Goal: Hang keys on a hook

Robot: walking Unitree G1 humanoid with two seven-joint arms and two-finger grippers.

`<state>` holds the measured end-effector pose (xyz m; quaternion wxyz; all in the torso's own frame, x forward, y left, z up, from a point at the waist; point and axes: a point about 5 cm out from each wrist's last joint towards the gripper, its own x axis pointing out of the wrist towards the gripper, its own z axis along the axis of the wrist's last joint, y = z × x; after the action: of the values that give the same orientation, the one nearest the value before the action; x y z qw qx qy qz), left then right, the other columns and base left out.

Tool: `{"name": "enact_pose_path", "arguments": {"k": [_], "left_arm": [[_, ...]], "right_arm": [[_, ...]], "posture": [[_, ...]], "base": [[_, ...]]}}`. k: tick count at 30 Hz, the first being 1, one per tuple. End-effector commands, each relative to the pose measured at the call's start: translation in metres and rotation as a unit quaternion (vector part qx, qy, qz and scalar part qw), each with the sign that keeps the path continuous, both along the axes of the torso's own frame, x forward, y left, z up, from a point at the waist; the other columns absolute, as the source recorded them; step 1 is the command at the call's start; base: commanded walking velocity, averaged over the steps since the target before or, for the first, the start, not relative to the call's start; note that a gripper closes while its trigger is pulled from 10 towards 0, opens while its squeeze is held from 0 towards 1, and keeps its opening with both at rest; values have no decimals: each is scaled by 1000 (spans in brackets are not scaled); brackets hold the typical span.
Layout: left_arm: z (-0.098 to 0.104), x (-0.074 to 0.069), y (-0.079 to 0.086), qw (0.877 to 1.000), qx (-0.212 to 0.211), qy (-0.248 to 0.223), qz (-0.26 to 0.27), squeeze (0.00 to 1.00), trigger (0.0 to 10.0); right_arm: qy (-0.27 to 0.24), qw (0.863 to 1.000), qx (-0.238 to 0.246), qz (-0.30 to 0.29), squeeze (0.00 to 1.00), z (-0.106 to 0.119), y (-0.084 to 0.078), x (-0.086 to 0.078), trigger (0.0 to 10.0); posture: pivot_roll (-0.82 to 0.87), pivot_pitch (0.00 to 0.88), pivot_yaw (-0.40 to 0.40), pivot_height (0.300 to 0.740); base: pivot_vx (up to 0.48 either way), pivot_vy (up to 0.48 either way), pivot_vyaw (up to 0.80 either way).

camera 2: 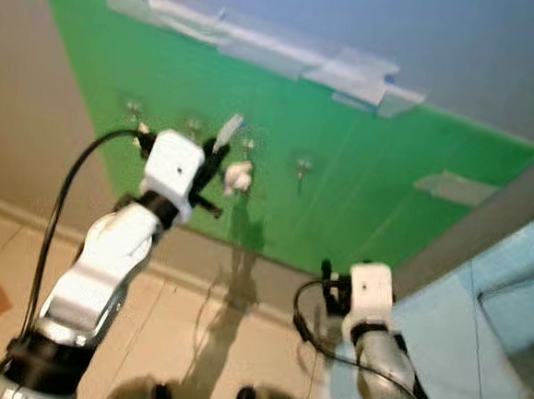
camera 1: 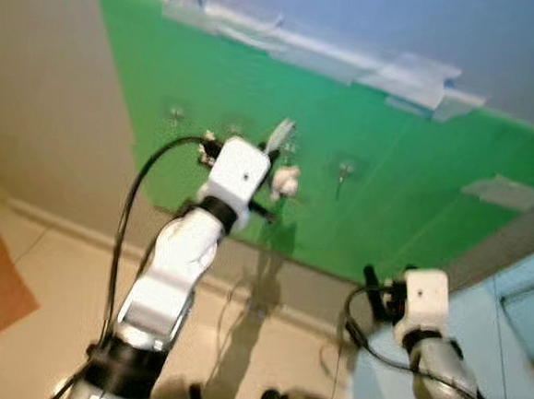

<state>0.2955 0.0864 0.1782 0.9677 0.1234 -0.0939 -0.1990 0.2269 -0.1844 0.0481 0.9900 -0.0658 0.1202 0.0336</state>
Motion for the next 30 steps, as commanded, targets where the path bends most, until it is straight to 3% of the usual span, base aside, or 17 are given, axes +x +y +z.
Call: {"name": "enact_pose_path", "arguments": {"k": [1,7,13,19,30], "left_arm": [[1,-2,-5,1000,-3,-1,-10,0,10000],[1,-3,-4,1000,-1,-1,-9,0,10000],[0,10,14,1000,0,1,24,0,10000],[0,17,22,999,10,-3,35,0,10000],[2,23,13,1000,16,-8,6,0,10000]], "right_arm": [[2,1000,-5,-3,94,-1,-3,-1,10000],[4,1000,-3,-7,82,-1,-4,-2,10000],[5,1000,2,-7,67,-2,-4,-1,10000],[7,1000,2,-5,71,-3,-4,-2,10000],[1,1000,4,-6,82,-3,-3,-3,10000]], "posture": [[-151,141,-49,740],[-152,145,-50,740],[-150,141,-53,740],[-150,136,-53,740],[-151,131,-49,740]], "base": [[0,0,794],[0,0,775],[0,0,0],[0,0,0],[0,0,0]]}}
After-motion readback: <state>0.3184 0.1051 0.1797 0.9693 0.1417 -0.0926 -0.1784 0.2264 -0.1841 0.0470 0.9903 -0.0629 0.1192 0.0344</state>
